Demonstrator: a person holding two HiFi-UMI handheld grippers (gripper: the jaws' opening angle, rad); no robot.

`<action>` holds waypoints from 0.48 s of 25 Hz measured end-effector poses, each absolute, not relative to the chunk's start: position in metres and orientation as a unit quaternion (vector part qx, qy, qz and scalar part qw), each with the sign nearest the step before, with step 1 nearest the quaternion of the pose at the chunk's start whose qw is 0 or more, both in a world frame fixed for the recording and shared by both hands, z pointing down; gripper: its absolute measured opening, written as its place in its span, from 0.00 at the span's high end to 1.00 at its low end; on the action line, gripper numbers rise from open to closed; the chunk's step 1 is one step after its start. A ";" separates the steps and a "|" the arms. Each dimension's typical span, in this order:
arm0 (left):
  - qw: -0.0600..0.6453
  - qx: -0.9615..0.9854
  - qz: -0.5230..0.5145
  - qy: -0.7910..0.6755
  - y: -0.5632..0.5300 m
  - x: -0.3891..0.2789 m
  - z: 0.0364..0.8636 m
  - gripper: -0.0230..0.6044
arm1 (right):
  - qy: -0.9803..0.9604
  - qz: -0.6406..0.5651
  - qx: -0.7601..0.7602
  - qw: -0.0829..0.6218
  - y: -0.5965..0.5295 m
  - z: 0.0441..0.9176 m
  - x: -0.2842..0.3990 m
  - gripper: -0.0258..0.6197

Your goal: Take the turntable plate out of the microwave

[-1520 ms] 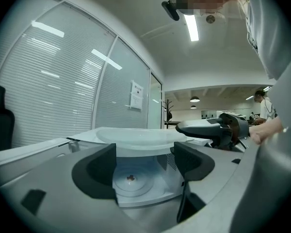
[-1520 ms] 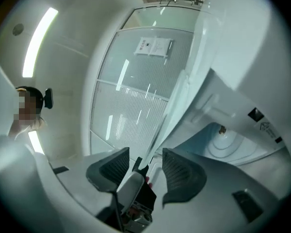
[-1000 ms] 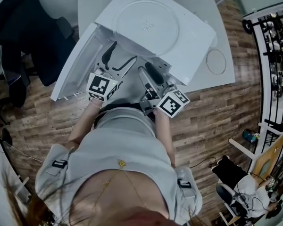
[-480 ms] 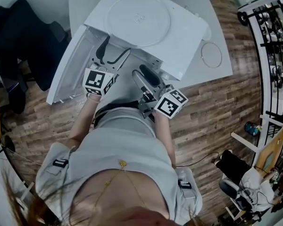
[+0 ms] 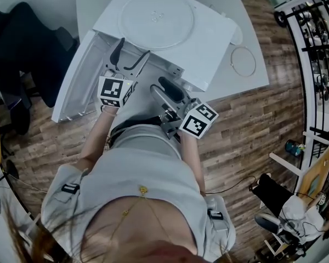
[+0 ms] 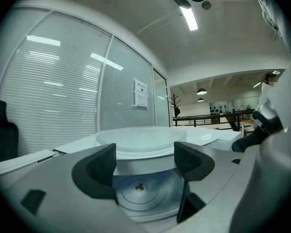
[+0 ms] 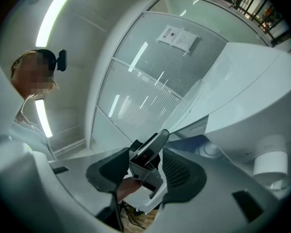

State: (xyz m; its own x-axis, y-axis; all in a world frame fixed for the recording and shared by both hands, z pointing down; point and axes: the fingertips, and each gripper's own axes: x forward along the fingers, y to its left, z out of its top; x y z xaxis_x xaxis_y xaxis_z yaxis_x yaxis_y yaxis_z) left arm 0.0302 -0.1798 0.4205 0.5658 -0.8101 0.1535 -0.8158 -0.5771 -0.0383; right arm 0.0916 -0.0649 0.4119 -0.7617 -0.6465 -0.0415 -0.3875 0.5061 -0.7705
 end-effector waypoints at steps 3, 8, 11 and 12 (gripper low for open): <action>0.022 0.884 0.080 -0.461 -0.182 0.032 0.420 0.38 | 0.853 -0.394 -0.300 0.166 -0.063 0.411 0.094 0.65; 0.023 0.883 0.078 -0.462 -0.184 0.033 0.421 0.38 | 0.860 -0.381 -0.299 0.161 -0.059 0.411 0.096 0.65; 0.024 0.885 0.066 -0.460 -0.183 0.031 0.415 0.38 | 0.864 -0.370 -0.305 0.155 -0.059 0.409 0.095 0.65; 0.023 0.886 0.062 -0.458 -0.182 0.030 0.412 0.38 | 0.865 -0.365 -0.309 0.153 -0.059 0.409 0.094 0.65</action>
